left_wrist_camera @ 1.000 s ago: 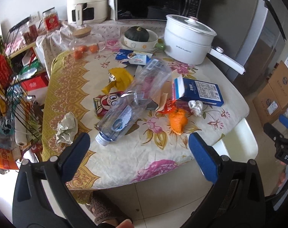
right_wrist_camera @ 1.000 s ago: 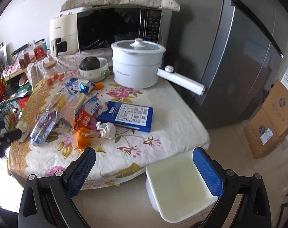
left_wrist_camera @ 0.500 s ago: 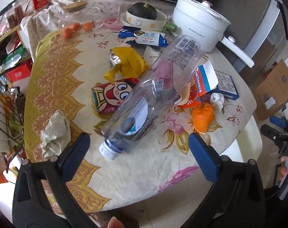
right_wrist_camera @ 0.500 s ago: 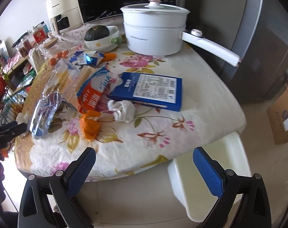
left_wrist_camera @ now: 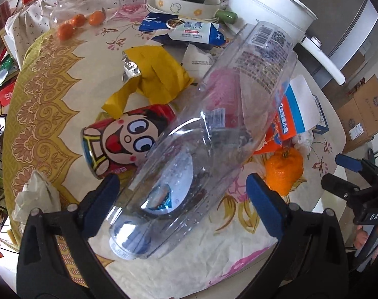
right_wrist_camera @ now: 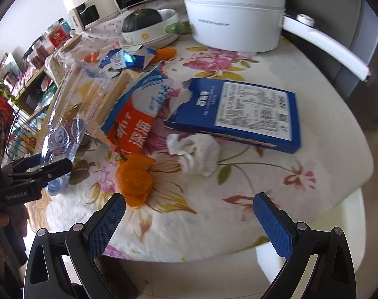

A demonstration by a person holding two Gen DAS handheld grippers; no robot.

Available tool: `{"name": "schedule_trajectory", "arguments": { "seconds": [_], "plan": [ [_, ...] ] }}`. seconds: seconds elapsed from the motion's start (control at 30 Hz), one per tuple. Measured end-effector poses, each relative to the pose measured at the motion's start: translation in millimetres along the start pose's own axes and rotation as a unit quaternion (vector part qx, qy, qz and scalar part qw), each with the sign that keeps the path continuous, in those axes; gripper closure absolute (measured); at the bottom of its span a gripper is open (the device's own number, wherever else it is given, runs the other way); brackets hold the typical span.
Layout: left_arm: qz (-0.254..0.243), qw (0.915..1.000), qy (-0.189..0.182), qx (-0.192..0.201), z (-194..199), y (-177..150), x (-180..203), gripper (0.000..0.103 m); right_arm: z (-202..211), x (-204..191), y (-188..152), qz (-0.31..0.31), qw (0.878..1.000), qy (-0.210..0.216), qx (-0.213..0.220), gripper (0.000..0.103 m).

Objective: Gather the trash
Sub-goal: 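Grasp the clear plastic bottle with the left tool while the right tool grasps the orange peel, then carry the bottle and peel to the white bin and open both tools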

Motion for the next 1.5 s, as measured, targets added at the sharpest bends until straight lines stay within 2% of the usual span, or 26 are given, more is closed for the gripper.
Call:
{"name": "schedule_trajectory", "arguments": {
  "seconds": [0.13, 0.3, 0.43, 0.5, 0.53, 0.67, 0.87, 1.07, 1.33, 1.43, 1.47, 1.5],
  "plan": [
    [0.011, 0.9999, -0.011, -0.005, -5.3, -3.3, -5.1, 0.016, -16.3, -19.5, 3.5, 0.011, 1.000, 0.011, -0.001, 0.001],
    [0.002, 0.9998, -0.016, -0.009, -4.3, -11.0, -4.4, 0.028, -36.8, -34.9, 5.4, 0.010, 1.000, 0.027, -0.005, 0.011],
    [-0.001, 0.9998, -0.018, -0.010, 0.7, -17.4, -2.4, 0.031, -50.3, -42.3, 5.7, 0.004, 0.999, 0.035, -0.002, 0.033],
    [0.004, 0.9998, -0.020, -0.007, 5.6, -19.4, -2.0, 0.032, -46.5, -45.6, 7.1, 0.009, 0.999, 0.042, 0.010, 0.051],
    [0.006, 0.9996, -0.025, -0.005, 9.0, -20.4, -1.1, 0.033, -45.4, -47.2, 6.8, 0.009, 0.999, 0.051, 0.012, 0.065],
    [0.017, 0.9991, -0.038, 0.006, 22.9, -22.5, -0.1, 0.035, -34.4, -46.9, 5.8, 0.010, 0.998, 0.061, 0.013, 0.079],
    [0.040, 0.9975, -0.056, 0.015, 39.3, -28.8, 2.4, 0.037, -7.7, -42.6, 4.5, 0.008, 0.996, 0.087, 0.026, 0.086],
    [0.037, 0.9970, -0.064, 0.023, 53.6, -32.8, 17.9, 0.037, 20.1, -32.4, -0.5, 0.014, 0.996, 0.080, 0.040, 0.094],
    [0.051, 0.9947, -0.077, 0.045, 67.3, -30.2, 33.9, 0.038, 49.4, -1.6, -6.6, -0.002, 0.995, 0.079, 0.066, 0.096],
    [0.055, 0.9933, -0.085, 0.055, 73.6, -27.9, 41.7, 0.038, 50.7, 8.5, -10.1, -0.010, 0.995, 0.078, 0.063, 0.093],
    [0.058, 0.9929, -0.087, 0.058, 74.9, -27.0, 44.1, 0.038, 48.7, 11.6, -12.4, -0.021, 0.995, 0.084, 0.055, 0.089],
    [0.058, 0.9927, -0.086, 0.060, 75.7, -26.6, 45.9, 0.039, 45.7, 13.4, -14.9, -0.029, 0.995, 0.088, 0.046, 0.081]
  ]
}}
Point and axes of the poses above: each gripper's, at about its wrist camera, not at the fingertips, and z roughly against the way its jaws point, x to its right, y to its top, the point moved 7 cm from there along -z, roughly the way its jaws point
